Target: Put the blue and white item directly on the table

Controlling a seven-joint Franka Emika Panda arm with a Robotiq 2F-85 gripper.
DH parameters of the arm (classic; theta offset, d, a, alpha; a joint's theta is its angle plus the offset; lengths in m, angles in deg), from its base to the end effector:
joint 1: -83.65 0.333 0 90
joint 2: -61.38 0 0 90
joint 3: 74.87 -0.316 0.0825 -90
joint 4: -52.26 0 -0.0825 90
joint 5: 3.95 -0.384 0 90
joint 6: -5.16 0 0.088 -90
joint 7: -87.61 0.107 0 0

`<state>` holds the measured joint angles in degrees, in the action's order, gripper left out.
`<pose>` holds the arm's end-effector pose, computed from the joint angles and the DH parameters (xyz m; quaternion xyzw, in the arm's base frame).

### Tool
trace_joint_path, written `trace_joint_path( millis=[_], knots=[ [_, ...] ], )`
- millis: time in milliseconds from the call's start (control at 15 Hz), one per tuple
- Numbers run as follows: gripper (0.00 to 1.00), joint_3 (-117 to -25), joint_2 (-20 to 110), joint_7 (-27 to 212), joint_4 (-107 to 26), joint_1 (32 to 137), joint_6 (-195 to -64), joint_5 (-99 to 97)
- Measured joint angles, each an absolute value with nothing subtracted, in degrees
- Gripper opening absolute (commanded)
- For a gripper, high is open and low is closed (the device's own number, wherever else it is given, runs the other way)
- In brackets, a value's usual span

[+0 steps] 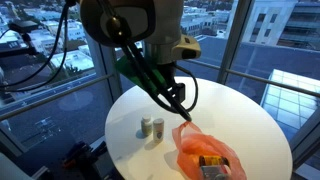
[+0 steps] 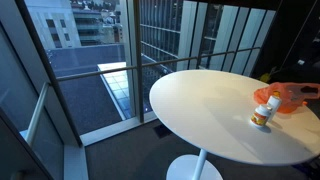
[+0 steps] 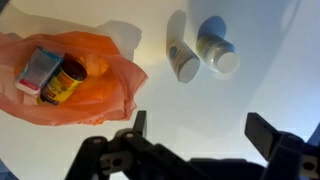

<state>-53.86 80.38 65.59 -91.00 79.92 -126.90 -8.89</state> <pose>0.4023 -0.1841 0.4072 -0.9932 0.0448 -0.0873 0.0629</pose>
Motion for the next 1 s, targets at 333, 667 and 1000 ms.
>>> trace_joint_path(
  millis=[333,667,1000],
  knots=[
    [1.0,-54.8,80.2,66.0,-91.0,79.1,-126.9,-8.9],
    [1.0,-56.3,77.6,69.3,-89.7,77.8,-128.2,-8.9],
    [1.0,-56.6,70.9,73.6,-85.5,75.7,-131.2,-8.9]
  ],
)
